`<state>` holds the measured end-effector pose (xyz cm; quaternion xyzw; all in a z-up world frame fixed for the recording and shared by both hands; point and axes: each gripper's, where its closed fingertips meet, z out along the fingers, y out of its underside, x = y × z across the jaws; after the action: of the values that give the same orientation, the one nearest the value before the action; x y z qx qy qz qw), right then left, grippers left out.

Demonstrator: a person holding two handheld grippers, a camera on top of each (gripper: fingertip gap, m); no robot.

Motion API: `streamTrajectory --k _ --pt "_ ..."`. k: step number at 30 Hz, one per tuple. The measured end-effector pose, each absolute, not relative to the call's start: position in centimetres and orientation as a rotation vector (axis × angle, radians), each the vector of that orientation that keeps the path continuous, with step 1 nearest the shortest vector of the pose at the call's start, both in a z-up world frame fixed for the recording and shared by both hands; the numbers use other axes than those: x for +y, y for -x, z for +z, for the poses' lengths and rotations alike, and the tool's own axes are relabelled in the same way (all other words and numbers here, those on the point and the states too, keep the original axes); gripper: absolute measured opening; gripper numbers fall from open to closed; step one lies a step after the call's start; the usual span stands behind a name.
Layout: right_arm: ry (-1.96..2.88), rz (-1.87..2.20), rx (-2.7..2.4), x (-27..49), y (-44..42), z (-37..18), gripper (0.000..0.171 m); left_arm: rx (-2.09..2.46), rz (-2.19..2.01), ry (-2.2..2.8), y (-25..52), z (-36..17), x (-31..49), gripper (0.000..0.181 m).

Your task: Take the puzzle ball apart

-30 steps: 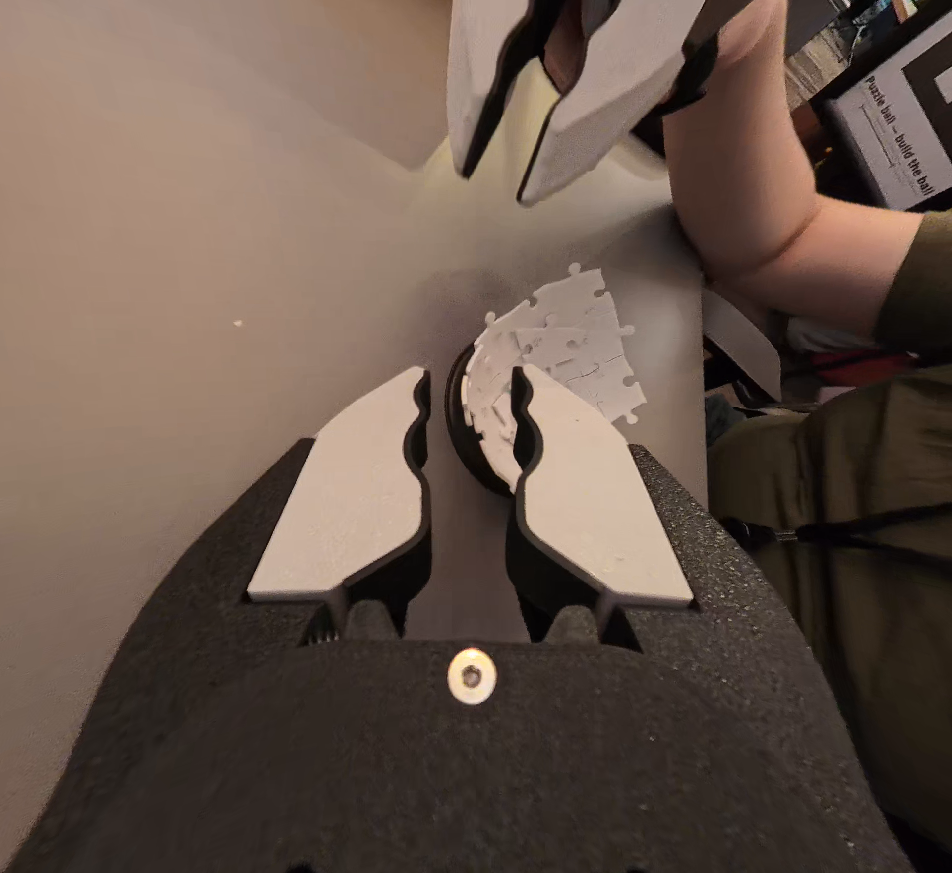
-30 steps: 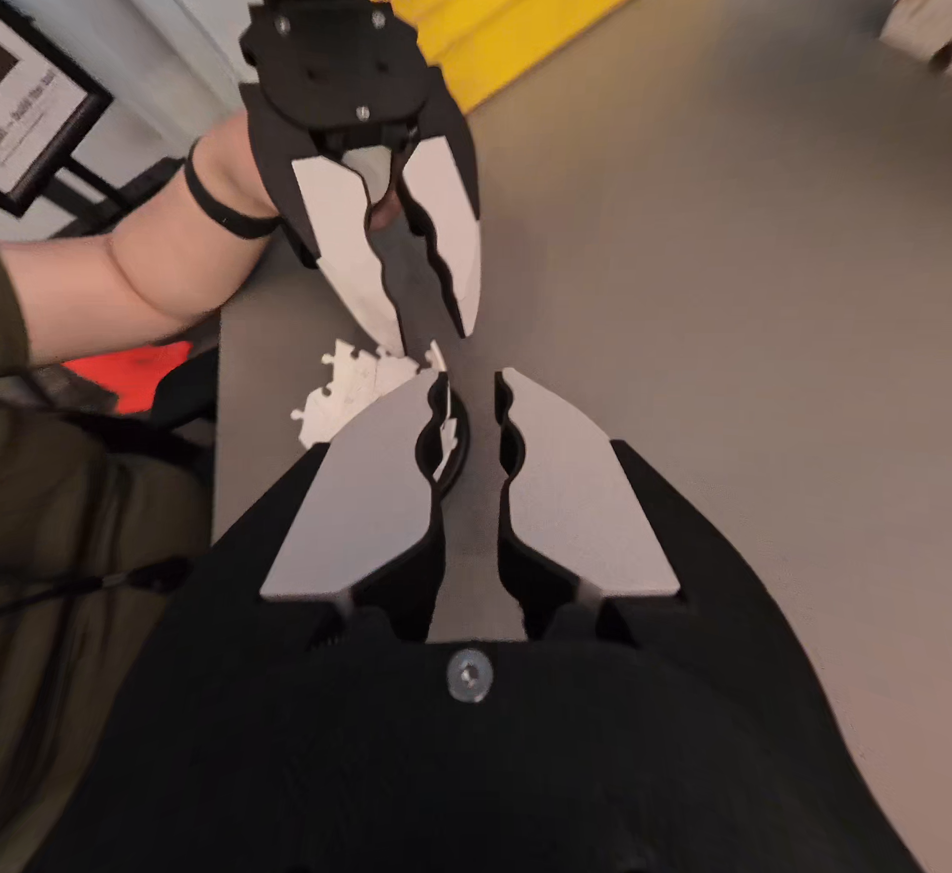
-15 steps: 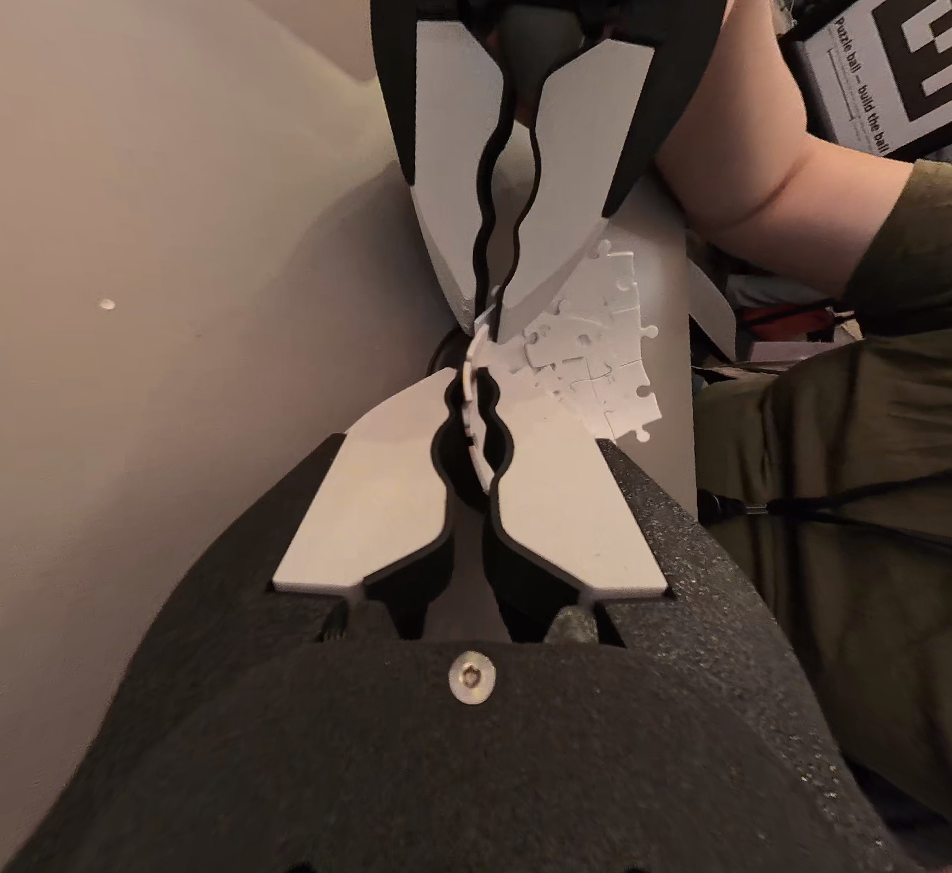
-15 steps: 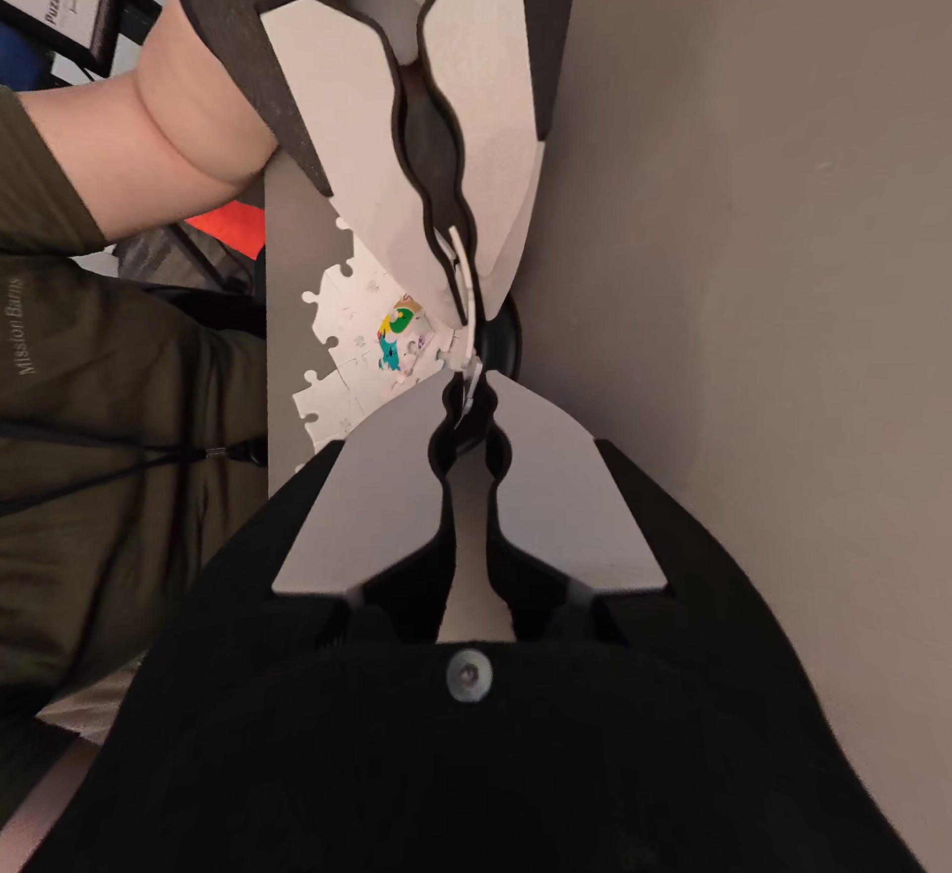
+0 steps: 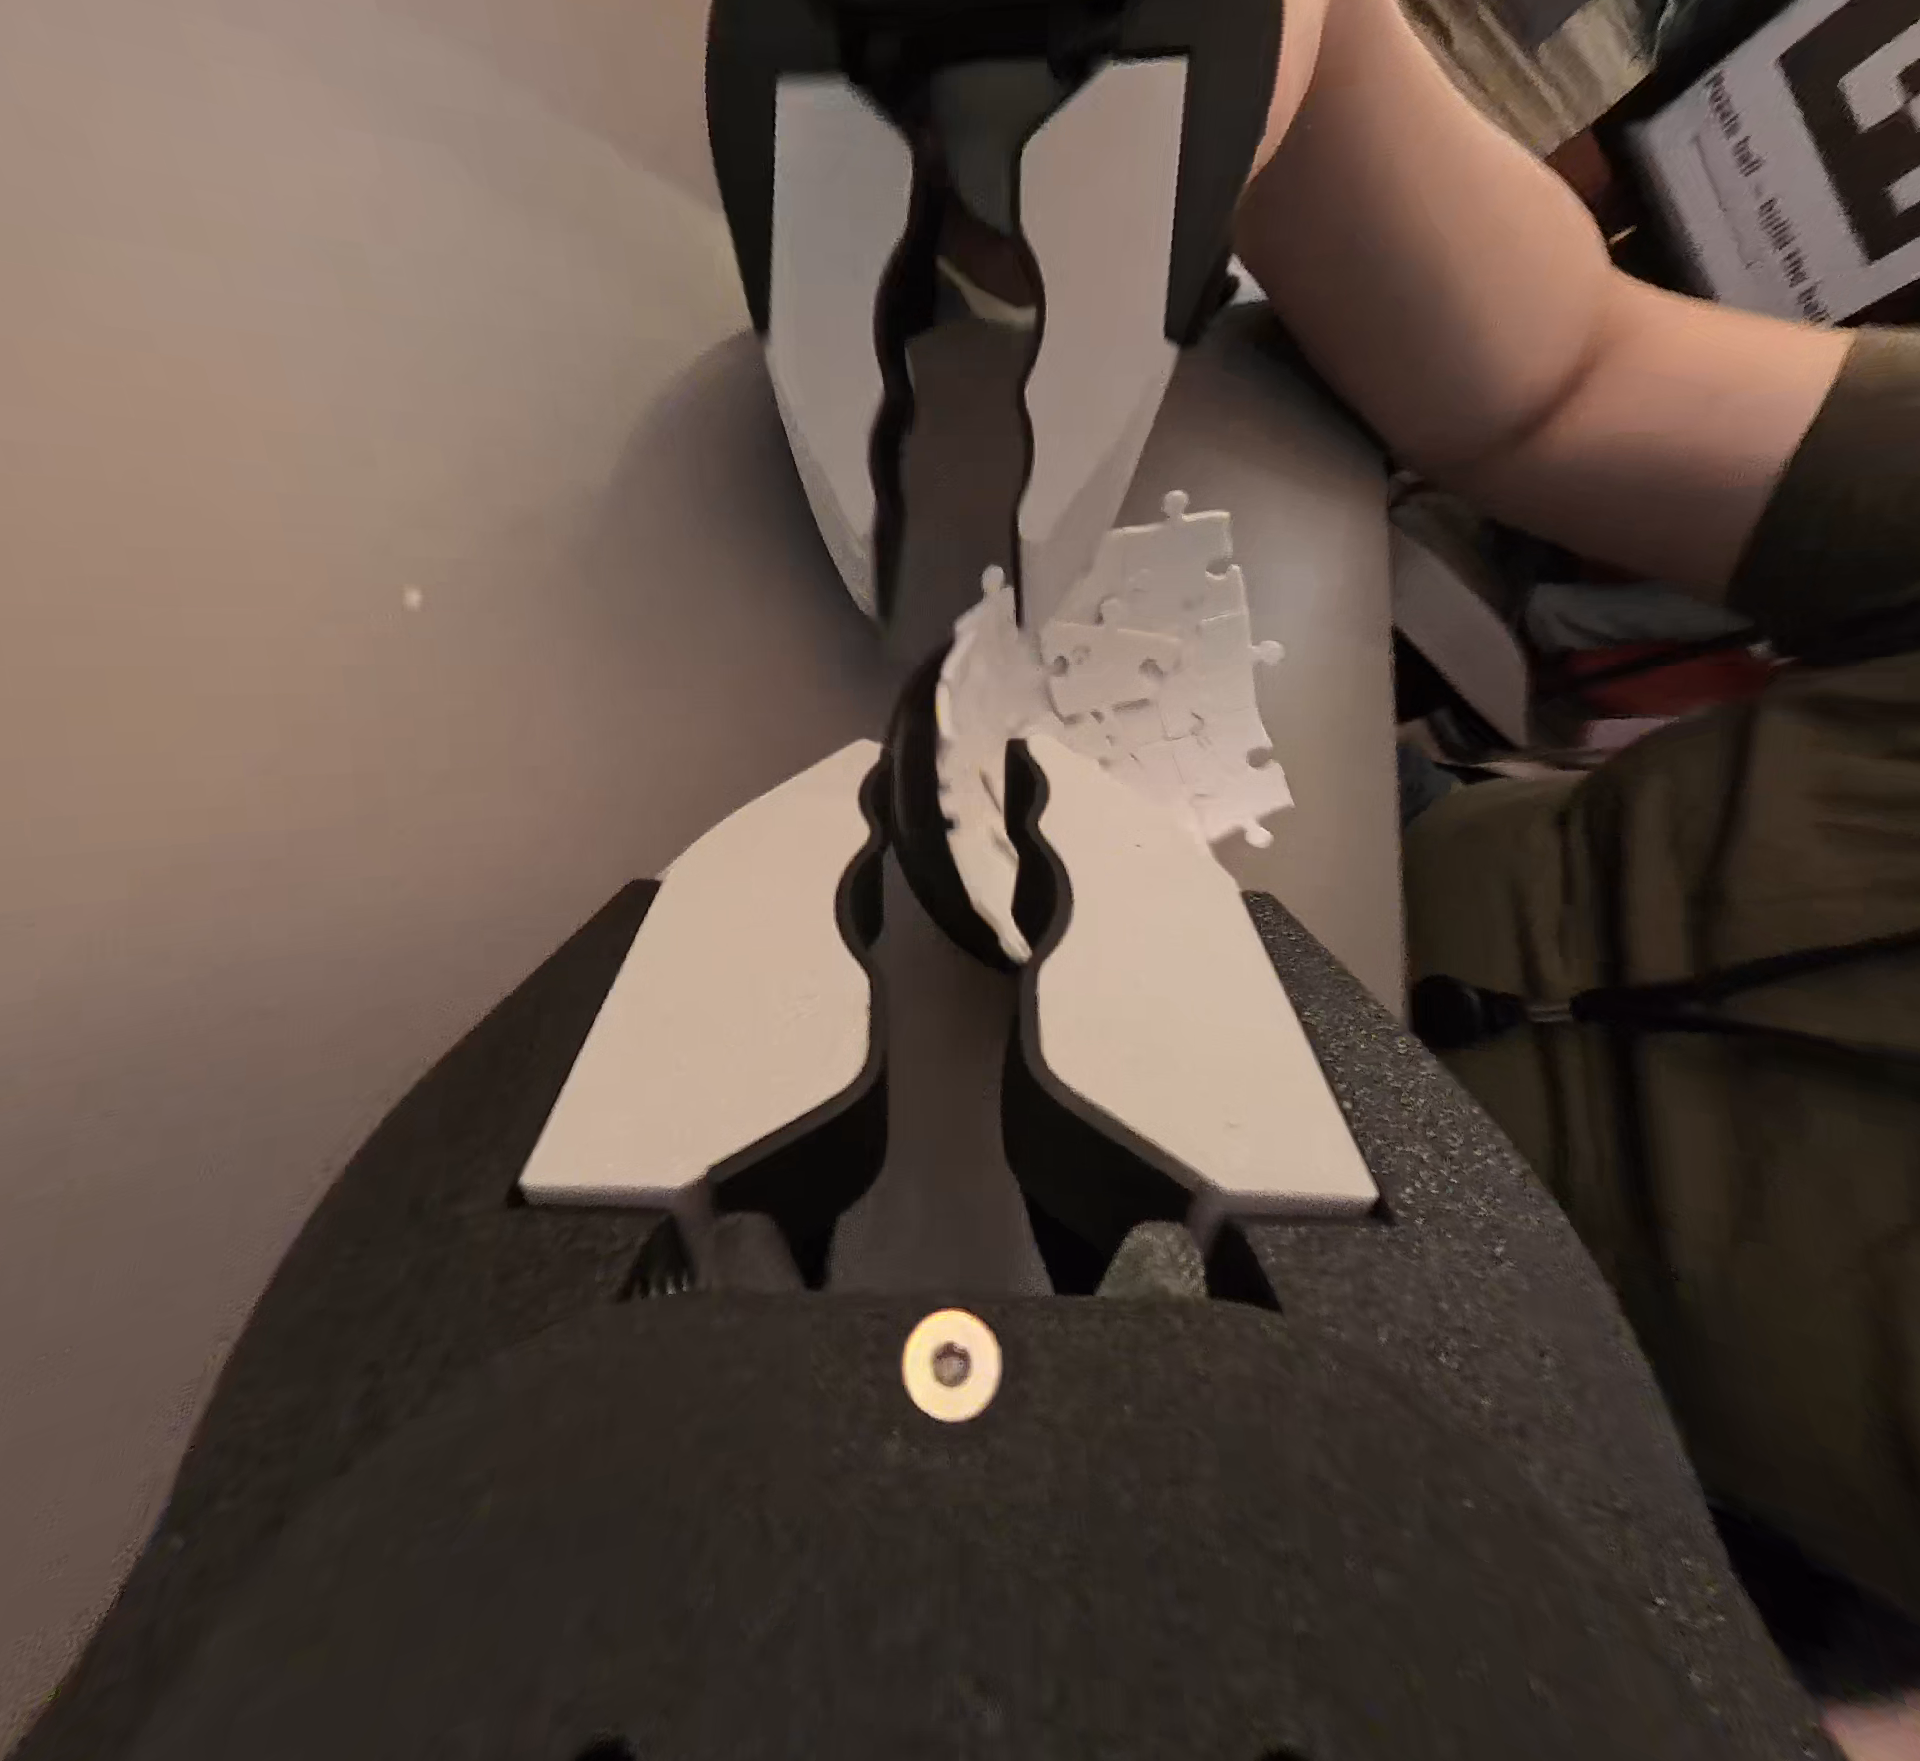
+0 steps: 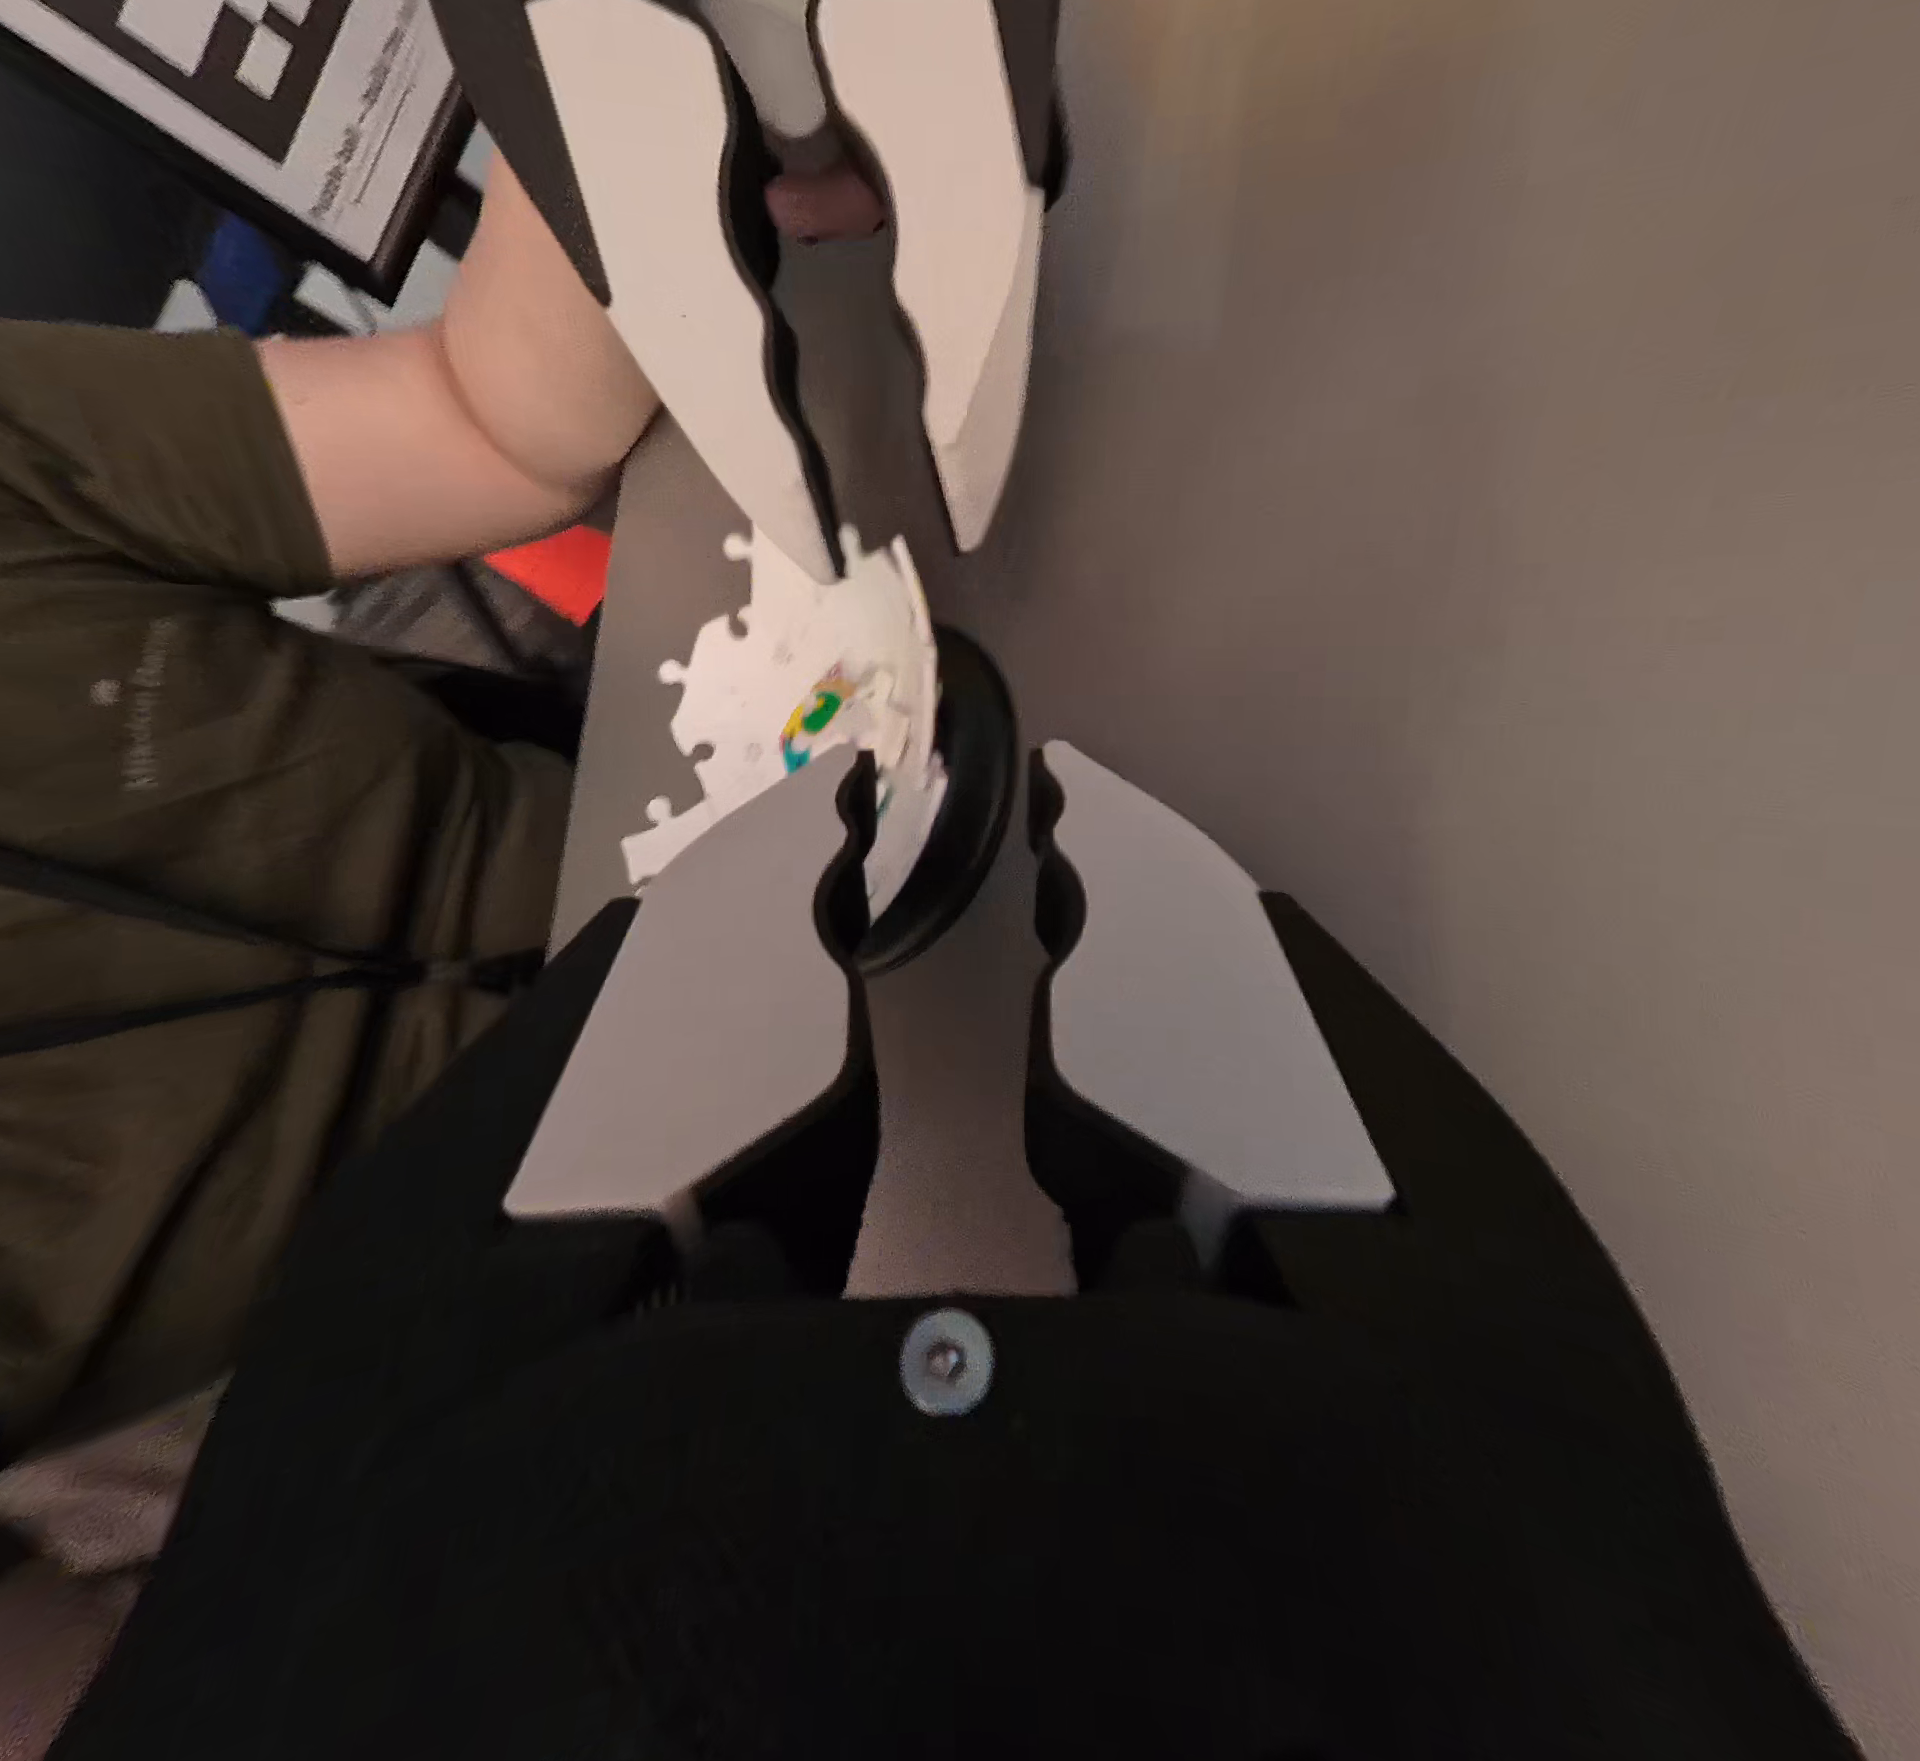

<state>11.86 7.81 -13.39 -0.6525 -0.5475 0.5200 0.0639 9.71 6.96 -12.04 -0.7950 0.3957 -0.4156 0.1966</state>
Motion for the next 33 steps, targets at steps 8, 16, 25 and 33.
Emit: streamTrajectory --k 8,16,25,33 --pt "1.769 1.355 -1.876 7.3 -9.1 -12.0 0.028 1.044 -1.269 2.433 -8.5 -13.4 5.2 0.021" --pt "1.752 1.321 -1.972 6.8 -9.6 -13.5 0.005 1.064 -1.314 2.436 -10.0 -14.5 5.0 0.004" --pt "1.572 1.335 -2.042 6.4 -10.4 -13.4 0.004 1.128 -1.324 2.373 -10.5 -14.5 5.0 0.004" --pt "1.325 1.382 -2.04 5.5 -10.5 -10.7 0.003 1.148 -1.322 2.359 -10.7 -14.5 5.1 0.004"
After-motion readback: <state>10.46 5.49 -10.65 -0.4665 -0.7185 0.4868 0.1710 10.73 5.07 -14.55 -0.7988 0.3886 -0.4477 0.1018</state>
